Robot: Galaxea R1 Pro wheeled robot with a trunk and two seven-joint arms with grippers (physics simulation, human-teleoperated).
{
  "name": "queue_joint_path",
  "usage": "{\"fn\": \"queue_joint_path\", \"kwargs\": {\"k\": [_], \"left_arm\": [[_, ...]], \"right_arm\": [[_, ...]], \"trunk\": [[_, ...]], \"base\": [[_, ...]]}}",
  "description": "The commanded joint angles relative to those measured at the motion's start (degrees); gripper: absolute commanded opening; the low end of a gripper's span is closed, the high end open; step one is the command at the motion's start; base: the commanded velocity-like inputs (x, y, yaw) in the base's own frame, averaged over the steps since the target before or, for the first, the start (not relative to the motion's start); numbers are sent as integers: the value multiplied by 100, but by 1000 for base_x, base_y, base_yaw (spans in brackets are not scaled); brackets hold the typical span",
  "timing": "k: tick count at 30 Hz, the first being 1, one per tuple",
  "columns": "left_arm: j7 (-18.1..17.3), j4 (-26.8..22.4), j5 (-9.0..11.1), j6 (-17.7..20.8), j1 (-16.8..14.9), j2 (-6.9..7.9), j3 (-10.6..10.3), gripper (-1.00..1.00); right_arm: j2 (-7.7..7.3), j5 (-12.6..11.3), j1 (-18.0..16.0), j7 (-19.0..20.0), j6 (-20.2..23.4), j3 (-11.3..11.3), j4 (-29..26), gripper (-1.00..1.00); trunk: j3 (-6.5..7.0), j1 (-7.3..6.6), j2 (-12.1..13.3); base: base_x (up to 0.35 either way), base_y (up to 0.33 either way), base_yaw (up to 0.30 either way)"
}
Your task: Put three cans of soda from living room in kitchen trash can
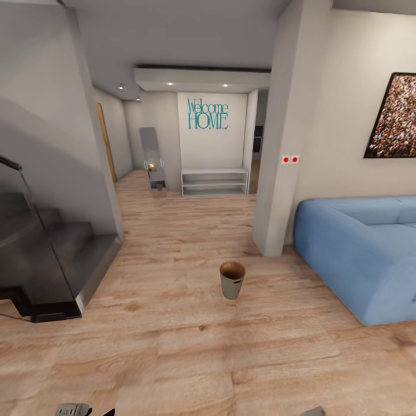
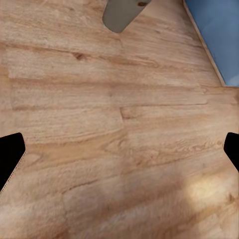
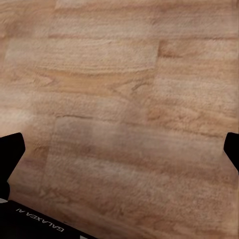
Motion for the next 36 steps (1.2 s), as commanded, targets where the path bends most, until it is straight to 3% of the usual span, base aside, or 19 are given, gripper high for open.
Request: {"fn": "queue_joint_path", "kwargs": {"k": [1, 36], "left_arm": [[0, 0, 0, 0, 0, 0, -1, 100], [0, 0, 0, -1, -1, 0, 4, 100]], "right_arm": [[0, 0, 0, 0, 0, 0, 0, 100], [-1, 0, 0, 0, -1, 0, 0, 100]], "trunk": [[0, 0, 0], [0, 0, 0]], "base": [[347, 0, 0], [347, 0, 0]]}}
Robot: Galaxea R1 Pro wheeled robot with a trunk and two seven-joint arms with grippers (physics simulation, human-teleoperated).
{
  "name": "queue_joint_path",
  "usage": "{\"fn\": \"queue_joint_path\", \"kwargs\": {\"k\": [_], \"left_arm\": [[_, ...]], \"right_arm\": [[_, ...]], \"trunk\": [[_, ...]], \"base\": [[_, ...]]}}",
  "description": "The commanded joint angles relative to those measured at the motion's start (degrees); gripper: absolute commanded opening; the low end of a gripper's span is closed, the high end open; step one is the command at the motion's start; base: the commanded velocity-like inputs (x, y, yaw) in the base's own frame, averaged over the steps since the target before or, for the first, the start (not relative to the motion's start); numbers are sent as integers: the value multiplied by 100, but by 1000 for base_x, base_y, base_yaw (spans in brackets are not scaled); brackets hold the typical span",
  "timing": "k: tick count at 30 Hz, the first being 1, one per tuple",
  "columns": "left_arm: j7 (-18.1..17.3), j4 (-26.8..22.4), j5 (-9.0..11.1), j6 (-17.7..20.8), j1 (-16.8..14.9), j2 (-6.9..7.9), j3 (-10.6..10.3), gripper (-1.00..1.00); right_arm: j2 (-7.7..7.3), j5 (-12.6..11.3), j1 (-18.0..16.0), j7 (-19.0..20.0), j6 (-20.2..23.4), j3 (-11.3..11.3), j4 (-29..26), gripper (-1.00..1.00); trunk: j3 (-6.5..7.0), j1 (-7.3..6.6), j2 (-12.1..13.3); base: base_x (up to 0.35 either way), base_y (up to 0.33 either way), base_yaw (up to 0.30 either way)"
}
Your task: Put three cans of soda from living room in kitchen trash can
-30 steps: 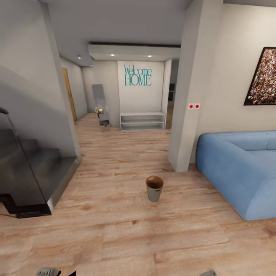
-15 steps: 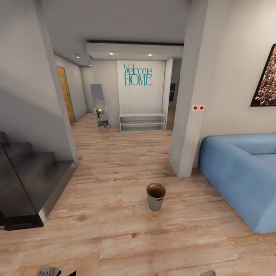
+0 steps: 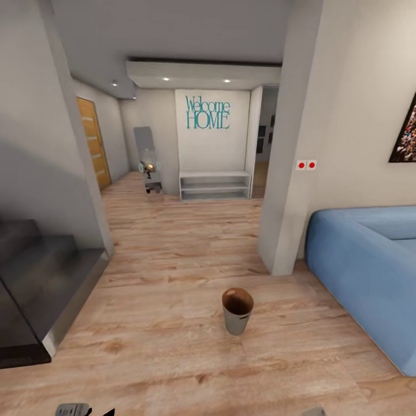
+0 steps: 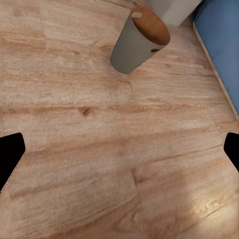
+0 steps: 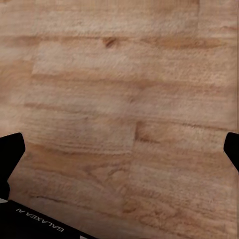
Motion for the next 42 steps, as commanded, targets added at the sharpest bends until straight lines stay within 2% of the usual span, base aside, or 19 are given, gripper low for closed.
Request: {"fn": "queue_joint_path", "kwargs": {"k": [1, 33, 35, 42], "left_arm": [[0, 0, 0, 0, 0, 0, 0, 100], [0, 0, 0, 0, 0, 0, 1, 100], [-35, -65, 68, 22, -8, -26, -8, 100], [-35, -110, 70, 23, -8, -26, -8, 100]], "right_arm": [[0, 0, 0, 0, 0, 0, 0, 100], [0, 8, 0, 0, 1, 0, 7, 100], [-65, -60, -50, 26, 27, 39, -59, 100], [-66, -108, -49, 26, 27, 38, -97, 100]], "trunk": [[0, 0, 0], [0, 0, 0], [0, 0, 0], [0, 0, 0]], "base": [[347, 0, 0], [347, 46, 0], [0, 0, 0], [0, 0, 0]]}}
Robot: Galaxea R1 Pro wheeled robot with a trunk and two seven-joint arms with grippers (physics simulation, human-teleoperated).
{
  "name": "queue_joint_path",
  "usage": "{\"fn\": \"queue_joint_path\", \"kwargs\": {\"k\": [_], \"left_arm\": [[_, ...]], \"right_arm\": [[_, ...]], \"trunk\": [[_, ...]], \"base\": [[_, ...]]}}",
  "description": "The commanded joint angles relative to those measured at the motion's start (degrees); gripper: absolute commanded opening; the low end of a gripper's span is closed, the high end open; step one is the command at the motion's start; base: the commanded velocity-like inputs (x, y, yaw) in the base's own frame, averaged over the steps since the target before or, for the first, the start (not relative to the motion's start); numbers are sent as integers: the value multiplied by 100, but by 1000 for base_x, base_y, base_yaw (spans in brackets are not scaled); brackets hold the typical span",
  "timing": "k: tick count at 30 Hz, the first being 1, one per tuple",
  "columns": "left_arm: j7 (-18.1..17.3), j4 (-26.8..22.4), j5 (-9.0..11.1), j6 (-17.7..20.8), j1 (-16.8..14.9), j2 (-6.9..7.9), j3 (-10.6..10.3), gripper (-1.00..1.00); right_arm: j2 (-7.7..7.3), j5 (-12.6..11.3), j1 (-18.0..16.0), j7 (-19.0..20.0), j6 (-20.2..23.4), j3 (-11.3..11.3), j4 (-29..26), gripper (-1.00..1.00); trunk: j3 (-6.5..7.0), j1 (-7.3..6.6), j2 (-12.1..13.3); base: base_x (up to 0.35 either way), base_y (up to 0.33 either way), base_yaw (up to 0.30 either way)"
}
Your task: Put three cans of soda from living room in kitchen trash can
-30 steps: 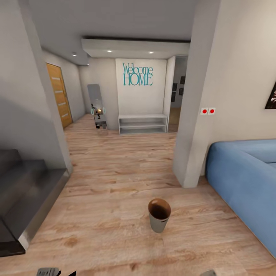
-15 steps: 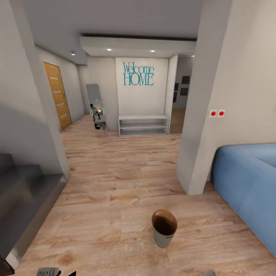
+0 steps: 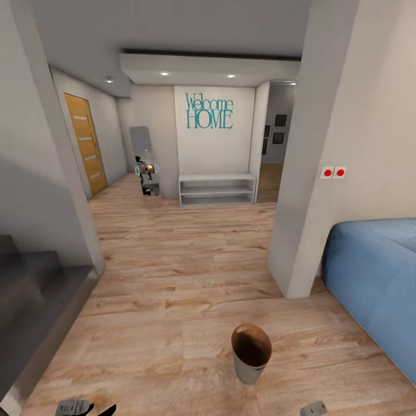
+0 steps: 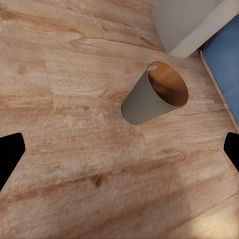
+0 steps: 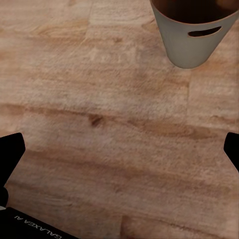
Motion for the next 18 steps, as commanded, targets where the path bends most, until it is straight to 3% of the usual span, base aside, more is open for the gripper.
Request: {"fn": "queue_joint_path", "kwargs": {"k": [1, 15, 18], "left_arm": [[0, 0, 0, 0, 0, 0, 0, 100], [0, 6, -2, -1, 0, 0, 0, 100], [-98, -92, -2, 97, 98, -98, -2, 100]], "right_arm": [[0, 0, 0, 0, 0, 0, 0, 100], [-1, 7, 1, 0, 0, -1, 0, 100], [-24, 73, 3, -4, 44, -42, -98, 100]], "trunk": [[0, 0, 0], [0, 0, 0], [0, 0, 0]], "base": [[0, 0, 0], [0, 0, 0], [0, 0, 0]]}}
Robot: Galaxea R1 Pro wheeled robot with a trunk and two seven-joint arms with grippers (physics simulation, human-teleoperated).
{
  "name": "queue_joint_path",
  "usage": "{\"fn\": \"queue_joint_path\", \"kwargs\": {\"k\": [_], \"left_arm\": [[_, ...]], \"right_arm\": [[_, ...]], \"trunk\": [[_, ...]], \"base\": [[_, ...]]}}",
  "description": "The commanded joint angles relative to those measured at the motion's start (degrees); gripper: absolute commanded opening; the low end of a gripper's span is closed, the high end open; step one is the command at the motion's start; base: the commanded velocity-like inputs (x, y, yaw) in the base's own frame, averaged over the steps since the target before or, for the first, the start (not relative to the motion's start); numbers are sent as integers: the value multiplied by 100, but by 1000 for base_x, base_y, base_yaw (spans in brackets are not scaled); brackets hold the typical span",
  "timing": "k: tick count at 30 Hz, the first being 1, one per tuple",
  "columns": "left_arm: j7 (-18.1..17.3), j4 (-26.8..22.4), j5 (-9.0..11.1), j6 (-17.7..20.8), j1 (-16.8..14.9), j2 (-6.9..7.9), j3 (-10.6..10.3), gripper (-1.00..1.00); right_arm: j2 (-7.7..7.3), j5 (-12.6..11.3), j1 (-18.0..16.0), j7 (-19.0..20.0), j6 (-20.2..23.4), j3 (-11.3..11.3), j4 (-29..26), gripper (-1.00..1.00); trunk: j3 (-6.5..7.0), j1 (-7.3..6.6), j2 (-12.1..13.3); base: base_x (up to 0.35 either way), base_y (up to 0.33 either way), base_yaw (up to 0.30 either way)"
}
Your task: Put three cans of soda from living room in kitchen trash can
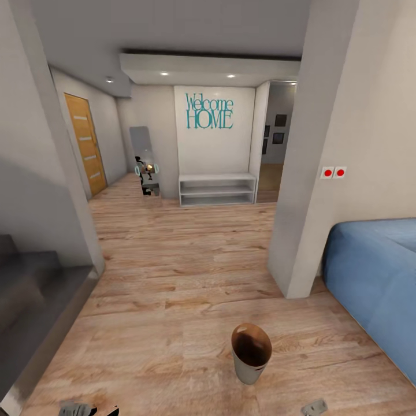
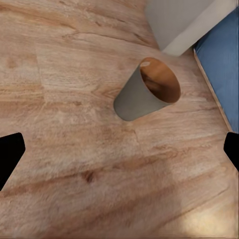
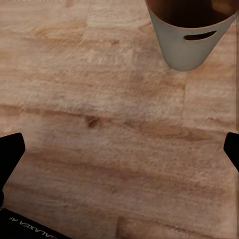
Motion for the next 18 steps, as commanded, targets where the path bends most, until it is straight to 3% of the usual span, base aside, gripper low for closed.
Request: {"fn": "queue_joint_path", "kwargs": {"k": [1, 7, 8, 12, 18], "left_arm": [[-33, -33, 1, 33, 33, -33, 1, 100], [-226, -225, 4, 227, 227, -202, 0, 100], [-1448, -1237, 3, 493, 567, -206, 4, 100], [-1527, -1270, -2, 508, 587, -215, 16, 100], [-1567, -1272, -4, 513, 595, -219, 22, 100]], "right_arm": [[-3, 11, 0, -12, 33, -7, -33, 100], [14, 26, -70, -205, 226, -21, -226, 100], [17, 25, -105, -1250, 781, -19, -1452, 100], [39, 29, -294, -1820, 871, -5, -1474, 100], [234, 61, -768, -2148, 892, 6, -852, 100]], "trunk": [[0, 0, 0], [0, 0, 0], [0, 0, 0], [0, 0, 0], [0, 0, 0]], "base": [[0, 0, 0], [0, 0, 0], [0, 0, 0], [0, 0, 0], [0, 0, 0]]}}
